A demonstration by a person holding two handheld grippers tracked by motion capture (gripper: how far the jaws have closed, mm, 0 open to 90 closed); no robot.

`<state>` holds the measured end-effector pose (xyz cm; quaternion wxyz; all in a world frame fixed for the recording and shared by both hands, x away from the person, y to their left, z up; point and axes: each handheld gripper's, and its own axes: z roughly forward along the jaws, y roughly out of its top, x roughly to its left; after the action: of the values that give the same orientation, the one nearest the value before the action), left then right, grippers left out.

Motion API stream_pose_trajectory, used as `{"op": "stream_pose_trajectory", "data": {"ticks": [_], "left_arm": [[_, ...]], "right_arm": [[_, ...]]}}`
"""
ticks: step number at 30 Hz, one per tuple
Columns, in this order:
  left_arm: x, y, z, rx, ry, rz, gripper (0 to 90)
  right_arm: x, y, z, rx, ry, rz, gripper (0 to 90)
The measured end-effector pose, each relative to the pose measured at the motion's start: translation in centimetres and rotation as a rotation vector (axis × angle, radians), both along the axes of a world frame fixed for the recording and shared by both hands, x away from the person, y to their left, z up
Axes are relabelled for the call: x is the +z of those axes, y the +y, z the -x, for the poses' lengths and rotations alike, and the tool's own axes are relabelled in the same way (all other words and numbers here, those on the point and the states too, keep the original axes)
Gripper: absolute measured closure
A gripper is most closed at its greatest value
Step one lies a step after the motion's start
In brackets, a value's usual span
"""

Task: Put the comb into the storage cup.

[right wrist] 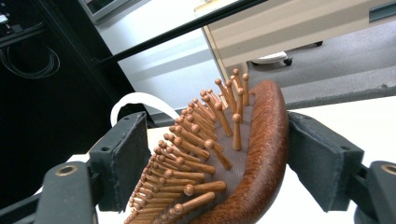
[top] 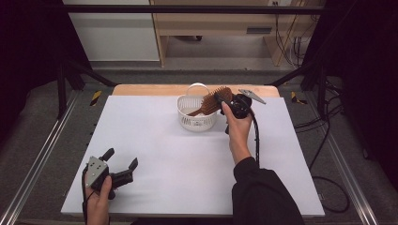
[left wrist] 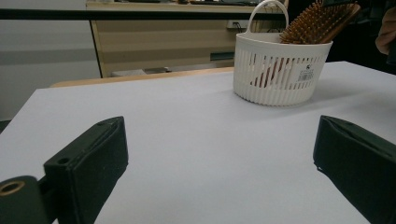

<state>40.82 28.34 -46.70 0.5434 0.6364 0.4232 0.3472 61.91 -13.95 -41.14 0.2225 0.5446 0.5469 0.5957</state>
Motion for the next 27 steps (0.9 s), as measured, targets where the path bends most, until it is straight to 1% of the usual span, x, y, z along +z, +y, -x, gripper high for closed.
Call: {"op": "stream_pose_trajectory", "data": {"ticks": [9,12,15,18,22,23,25,27], "left_arm": [[0.0,0.0,0.0,0.001,0.001,0.0,3.2],[0.0,0.0,0.0,0.001,0.0,0.0,3.2],[0.0,0.0,0.0,0.003,0.0,0.002,3.2],[0.0,0.0,0.0,0.002,-0.001,0.003,3.2],[0.0,0.1,-0.1,0.003,-0.001,0.006,3.2],[0.0,0.1,-0.1,0.002,-0.001,0.001,3.2],[0.1,0.3,0.0,0.007,-0.004,0.009,2.9],[0.0,0.5,-0.1,0.004,0.002,0.013,2.5]], "right_arm": [[0.4,-0.4,0.2,-0.022,-0.019,-0.001,18.9],[0.6,-0.5,0.4,-0.036,-0.031,0.013,18.9],[1.0,-0.5,0.7,-0.056,-0.042,0.038,18.3],[1.2,-0.5,0.9,-0.057,-0.051,0.044,17.6],[1.4,-0.4,1.2,-0.063,-0.069,0.068,16.8],[1.3,-0.5,1.3,-0.061,-0.073,0.075,16.8],[1.2,-0.6,1.4,-0.056,-0.069,0.083,16.8],[1.1,-0.7,1.4,-0.052,-0.056,0.096,16.8]]}}
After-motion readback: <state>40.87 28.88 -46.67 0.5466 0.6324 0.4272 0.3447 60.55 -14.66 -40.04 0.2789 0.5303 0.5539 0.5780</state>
